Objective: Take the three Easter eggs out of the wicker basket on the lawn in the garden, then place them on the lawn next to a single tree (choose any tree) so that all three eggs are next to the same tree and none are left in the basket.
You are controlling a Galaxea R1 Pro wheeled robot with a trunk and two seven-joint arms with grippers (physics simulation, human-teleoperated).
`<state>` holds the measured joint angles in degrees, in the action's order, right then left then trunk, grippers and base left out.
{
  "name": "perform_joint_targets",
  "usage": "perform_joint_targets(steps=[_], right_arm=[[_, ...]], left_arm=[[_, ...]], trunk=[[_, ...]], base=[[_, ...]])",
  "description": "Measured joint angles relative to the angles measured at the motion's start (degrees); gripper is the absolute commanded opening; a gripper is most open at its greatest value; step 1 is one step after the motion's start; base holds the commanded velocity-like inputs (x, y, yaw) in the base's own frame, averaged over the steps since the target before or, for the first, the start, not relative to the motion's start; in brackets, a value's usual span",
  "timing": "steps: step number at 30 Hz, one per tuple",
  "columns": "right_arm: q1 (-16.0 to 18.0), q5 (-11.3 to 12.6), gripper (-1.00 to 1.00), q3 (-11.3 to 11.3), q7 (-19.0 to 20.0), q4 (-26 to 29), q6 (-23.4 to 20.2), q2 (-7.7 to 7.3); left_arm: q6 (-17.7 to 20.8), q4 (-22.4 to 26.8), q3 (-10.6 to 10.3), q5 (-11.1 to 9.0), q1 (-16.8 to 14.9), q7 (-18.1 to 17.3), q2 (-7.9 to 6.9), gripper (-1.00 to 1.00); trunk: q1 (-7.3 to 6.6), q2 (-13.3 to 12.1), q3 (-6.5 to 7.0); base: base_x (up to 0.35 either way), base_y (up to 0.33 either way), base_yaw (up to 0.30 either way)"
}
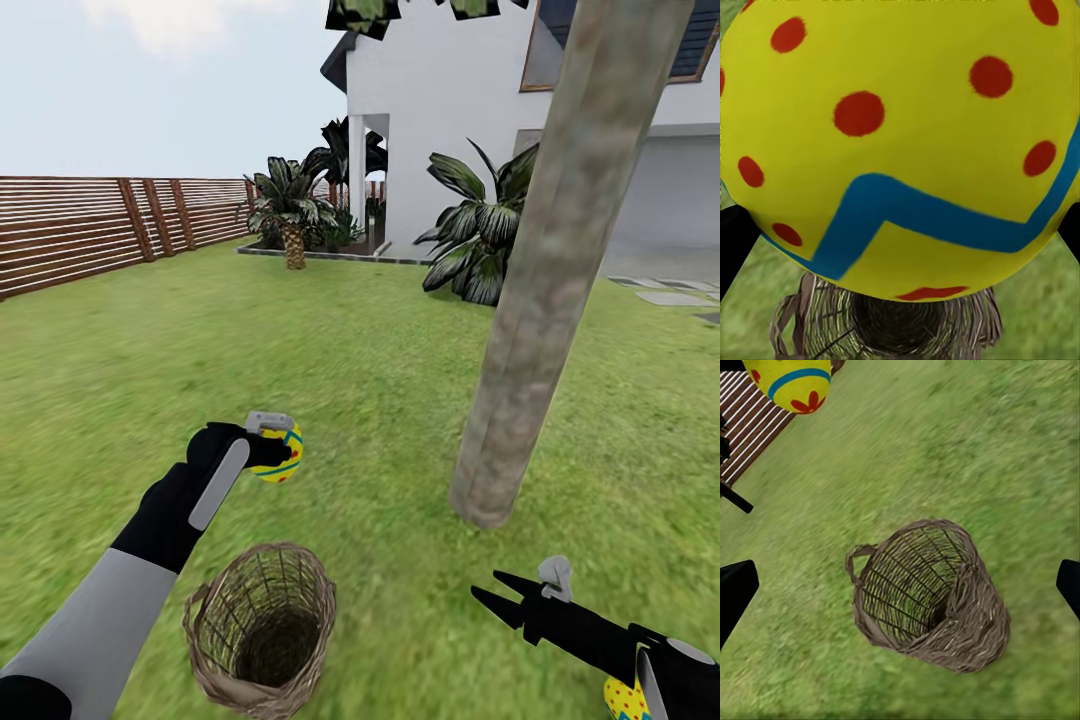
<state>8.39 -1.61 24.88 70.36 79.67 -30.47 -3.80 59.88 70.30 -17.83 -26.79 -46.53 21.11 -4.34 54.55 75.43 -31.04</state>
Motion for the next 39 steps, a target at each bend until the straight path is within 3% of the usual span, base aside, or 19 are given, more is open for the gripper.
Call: perform_joint_targets(steps=[15, 25, 39], right_arm=[[0.0, -0.05, 1.0, 0.09, -0.05, 0.0, 0.0, 0.0], [0.0, -0.04, 1.0, -0.02, -0.09, 0.0, 0.0, 0.0], [-0.02, -0.06, 1.0, -0.08, -0.09, 0.01, 0.0, 0.0]], left_arm=[[0.0, 0.07, -0.09, -0.04, 0.0, 0.04, 0.05, -1.0], [0.0, 0.06, -0.11, -0.21, 0.0, 1.15, 0.1, -1.0], [-0.01, -0.06, -0.12, -0.15, -0.01, 1.23, 0.06, -1.0]], trunk=[[-3.3, -6.02, 2.7], [-5.48, -10.03, 4.49], [-8.57, -15.65, 7.32]], base=[[-0.003, 0.0, 0.0], [-0.192, 0.0, -0.002], [-0.006, 0.0, -0.243]])
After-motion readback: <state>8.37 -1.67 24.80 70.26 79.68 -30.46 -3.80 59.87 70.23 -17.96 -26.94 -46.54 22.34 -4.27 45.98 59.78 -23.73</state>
